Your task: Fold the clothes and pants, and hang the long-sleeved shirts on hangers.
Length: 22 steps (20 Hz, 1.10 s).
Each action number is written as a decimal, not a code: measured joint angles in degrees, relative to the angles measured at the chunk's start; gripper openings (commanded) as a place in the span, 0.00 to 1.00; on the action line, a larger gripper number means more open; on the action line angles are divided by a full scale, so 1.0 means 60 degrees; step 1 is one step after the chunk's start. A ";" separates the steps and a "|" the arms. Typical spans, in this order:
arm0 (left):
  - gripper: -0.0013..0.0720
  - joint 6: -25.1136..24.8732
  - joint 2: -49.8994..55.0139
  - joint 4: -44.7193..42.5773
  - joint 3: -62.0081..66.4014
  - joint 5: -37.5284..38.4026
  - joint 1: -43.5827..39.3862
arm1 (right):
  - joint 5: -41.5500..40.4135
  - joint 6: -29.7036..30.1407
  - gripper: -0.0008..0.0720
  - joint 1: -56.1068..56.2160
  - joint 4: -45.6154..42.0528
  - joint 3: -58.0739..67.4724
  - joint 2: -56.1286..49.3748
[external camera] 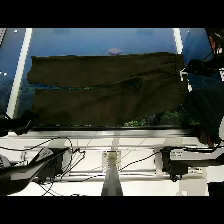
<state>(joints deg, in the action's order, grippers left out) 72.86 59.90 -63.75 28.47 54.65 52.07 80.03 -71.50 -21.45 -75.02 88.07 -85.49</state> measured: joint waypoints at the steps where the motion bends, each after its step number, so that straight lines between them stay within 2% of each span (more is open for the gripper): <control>1: 0.69 -0.0004 0.0000 0.0215 -0.0062 -0.0495 0.0000 | 0.0106 0.0000 0.96 0.0000 -0.0007 0.0000 0.0000; 2: 0.50 -0.0007 0.0004 0.0324 -0.0102 -0.0962 0.0007 | 0.0255 -0.0004 0.96 0.0000 -0.0018 0.0000 0.0000; 3: 0.25 -0.0011 0.0007 0.0361 -0.0135 -0.1337 0.0007 | 0.0353 -0.0004 0.96 0.0000 -0.0022 0.0000 0.0011; 4: 0.05 -0.0011 0.0004 0.0539 -0.0142 -0.1694 0.0007 | 0.0466 -0.0007 0.91 0.0000 -0.0022 -0.0015 0.0044; 5: 0.05 -0.0040 0.0004 0.0692 -0.0138 -0.1902 0.0004 | 0.0521 -0.0011 0.85 0.0000 -0.0029 -0.0044 0.0106; 11: 0.05 -0.0168 -0.0007 0.1322 0.1013 -0.2834 -0.0011 | 0.0510 0.0084 0.83 -0.0033 -0.0036 -0.1249 0.1472; 16: 0.05 -0.0295 0.0025 0.1443 0.2091 -0.3031 -0.0011 | 0.0237 -0.0219 0.83 -0.0117 0.0015 -0.4382 0.3901; 19: 0.05 -0.0321 0.0084 0.1472 0.2266 -0.3056 -0.0011 | -0.0248 -0.1217 0.83 -0.0127 0.0015 -0.6834 0.5705; 22: 0.05 -0.0324 0.0113 0.1490 0.2335 -0.3100 -0.0011 | -0.1745 -0.3472 0.83 -0.0135 0.0007 -0.8845 0.7118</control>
<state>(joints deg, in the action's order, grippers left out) 70.91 60.58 -54.81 42.48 36.05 52.01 69.56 -92.33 -22.26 -74.98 35.00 -42.78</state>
